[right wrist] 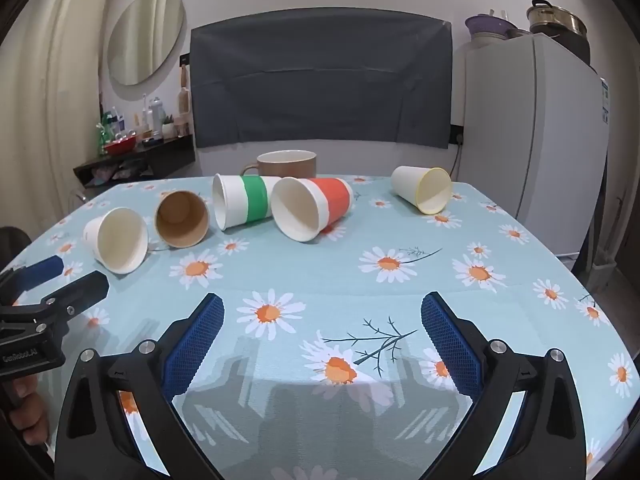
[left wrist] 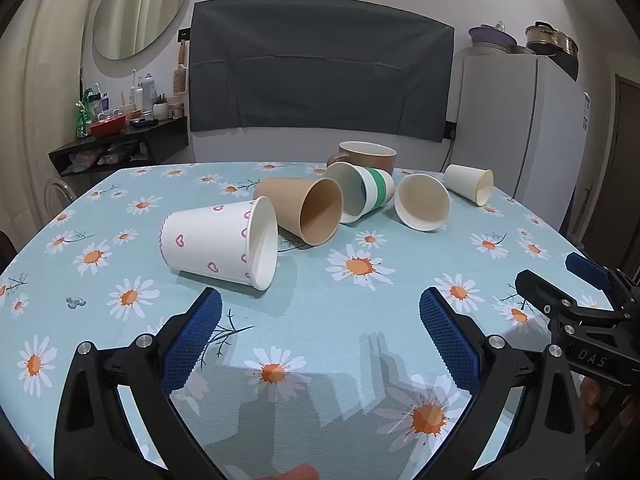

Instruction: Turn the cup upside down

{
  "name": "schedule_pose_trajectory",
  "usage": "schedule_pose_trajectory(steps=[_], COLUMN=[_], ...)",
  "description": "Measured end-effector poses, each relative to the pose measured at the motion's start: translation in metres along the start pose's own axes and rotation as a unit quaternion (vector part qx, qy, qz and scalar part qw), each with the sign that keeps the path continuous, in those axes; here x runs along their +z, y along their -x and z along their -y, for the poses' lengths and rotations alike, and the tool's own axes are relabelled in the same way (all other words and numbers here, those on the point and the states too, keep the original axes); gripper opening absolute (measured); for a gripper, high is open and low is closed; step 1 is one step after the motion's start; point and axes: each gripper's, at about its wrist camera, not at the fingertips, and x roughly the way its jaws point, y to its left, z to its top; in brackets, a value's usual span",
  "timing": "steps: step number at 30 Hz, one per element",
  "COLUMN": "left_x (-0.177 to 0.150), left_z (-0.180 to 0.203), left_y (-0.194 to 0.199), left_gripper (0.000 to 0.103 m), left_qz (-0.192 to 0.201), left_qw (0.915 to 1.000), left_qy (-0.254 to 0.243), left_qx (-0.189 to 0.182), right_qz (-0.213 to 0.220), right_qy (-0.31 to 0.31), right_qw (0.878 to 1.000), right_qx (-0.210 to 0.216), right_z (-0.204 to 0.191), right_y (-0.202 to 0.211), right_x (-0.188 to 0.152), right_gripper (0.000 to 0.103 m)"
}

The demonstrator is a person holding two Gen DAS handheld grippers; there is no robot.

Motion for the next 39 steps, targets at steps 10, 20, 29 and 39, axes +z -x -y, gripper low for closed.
schedule_pose_trajectory(steps=[10, 20, 29, 39], left_x=[-0.0021, -0.0005, -0.0005, -0.0006], left_z=[0.0025, 0.0002, 0.0009, -0.0008], left_y=[-0.0034, -0.0012, -0.0013, -0.0029], left_gripper=[0.097, 0.097, 0.097, 0.097], left_qz=[0.003, -0.001, -0.001, -0.003], left_qw=[0.9999, 1.0000, 1.0000, 1.0000], left_qy=[-0.010, -0.003, -0.006, -0.003], left_qx=[0.002, -0.001, 0.001, -0.001], right_qz=[-0.001, -0.008, -0.009, -0.013], right_qy=[0.006, 0.007, 0.007, 0.009], right_qw=[1.000, 1.000, 1.000, 1.000], right_qx=[-0.003, -0.009, -0.008, -0.008], right_z=[-0.0034, -0.0060, -0.0046, -0.0050], right_y=[0.0003, -0.0020, -0.0015, -0.0036], right_x=[-0.0003, -0.0002, 0.0002, -0.0006], right_gripper=[0.095, 0.095, 0.095, 0.095])
